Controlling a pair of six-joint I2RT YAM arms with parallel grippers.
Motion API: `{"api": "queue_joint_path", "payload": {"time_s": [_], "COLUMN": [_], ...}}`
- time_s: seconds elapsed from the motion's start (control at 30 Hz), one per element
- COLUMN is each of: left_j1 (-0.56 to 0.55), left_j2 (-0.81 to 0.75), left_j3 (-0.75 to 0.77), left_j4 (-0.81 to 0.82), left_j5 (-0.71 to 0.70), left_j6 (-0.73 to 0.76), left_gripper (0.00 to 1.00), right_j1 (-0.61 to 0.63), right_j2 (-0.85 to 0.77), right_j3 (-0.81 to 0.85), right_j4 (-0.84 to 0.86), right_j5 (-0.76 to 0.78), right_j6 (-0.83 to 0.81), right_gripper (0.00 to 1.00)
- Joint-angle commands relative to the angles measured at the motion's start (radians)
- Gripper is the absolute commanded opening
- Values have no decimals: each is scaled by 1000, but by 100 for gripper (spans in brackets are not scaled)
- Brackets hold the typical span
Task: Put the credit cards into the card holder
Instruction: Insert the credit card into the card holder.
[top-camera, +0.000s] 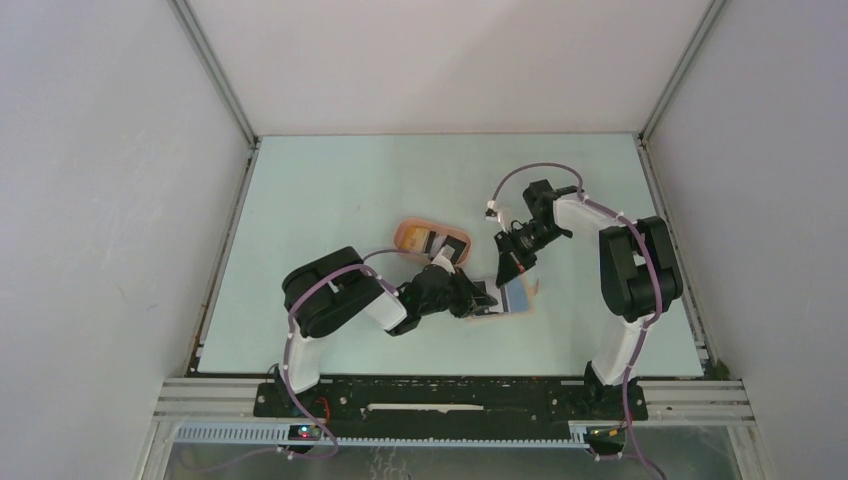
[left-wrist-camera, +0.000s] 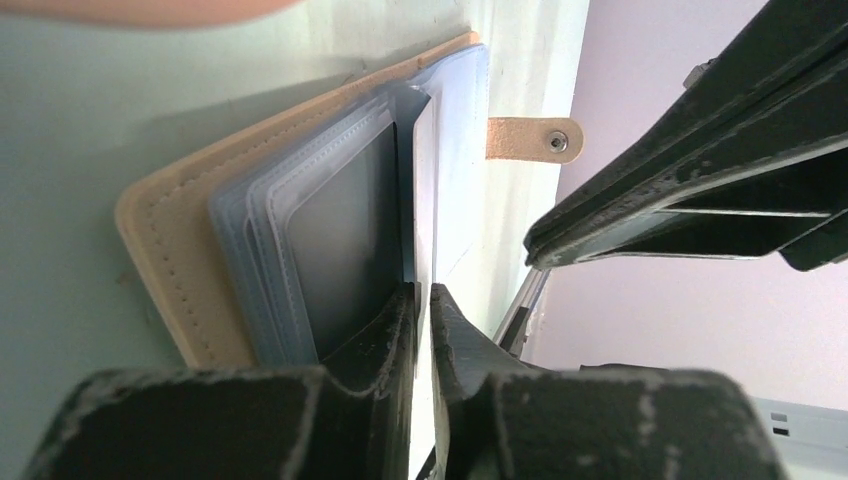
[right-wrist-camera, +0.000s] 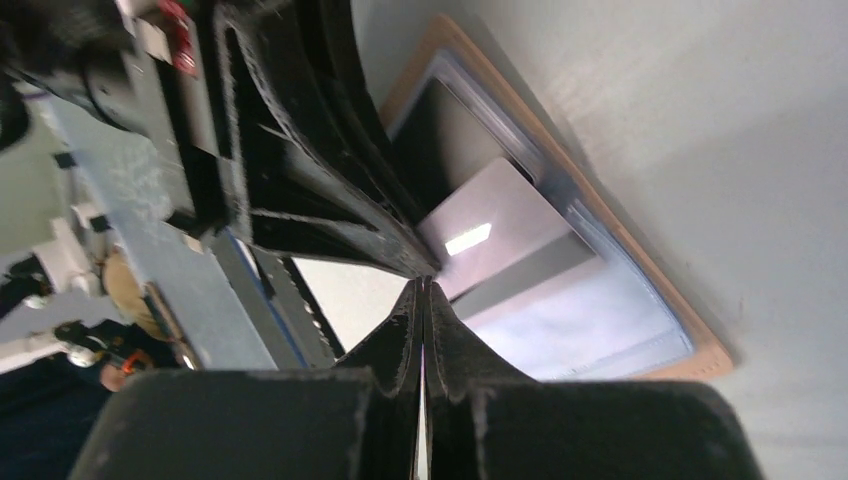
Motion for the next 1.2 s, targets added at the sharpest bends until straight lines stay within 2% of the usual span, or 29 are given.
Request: {"api": "queue_joint_path", "payload": {"time_s": [0.0,0.13,0.4,0.63,0.87,1.17], "left_j1": [-8,-8,-8,-8,-8,-6], "left_j2": [18,17,22,24,32,34], "left_j3": [-19,-17,-15,-15,-8,-6], "left_j4": [2,4,20,27,31,31], "left_j5": [-4,-2,5,5,6,6], "left_j6": [-6,-6,-7,-8,-9,-8], "left_gripper": [15,16,16,16,16,17], "right_j1": [-7,-6,3,32,83,126], "right_j2": [-49,-41,-29,-39,-33,-13], "right_j3": [1,-13,-28,-51,-55,-47], "right_j4": [96,147,235,314,332,301], "right_j5": [-138,-135,-18,-3,46,187], "right_j6": [168,267,415,503,513,485], "right_gripper": [3,3,5,4,4,2]}}
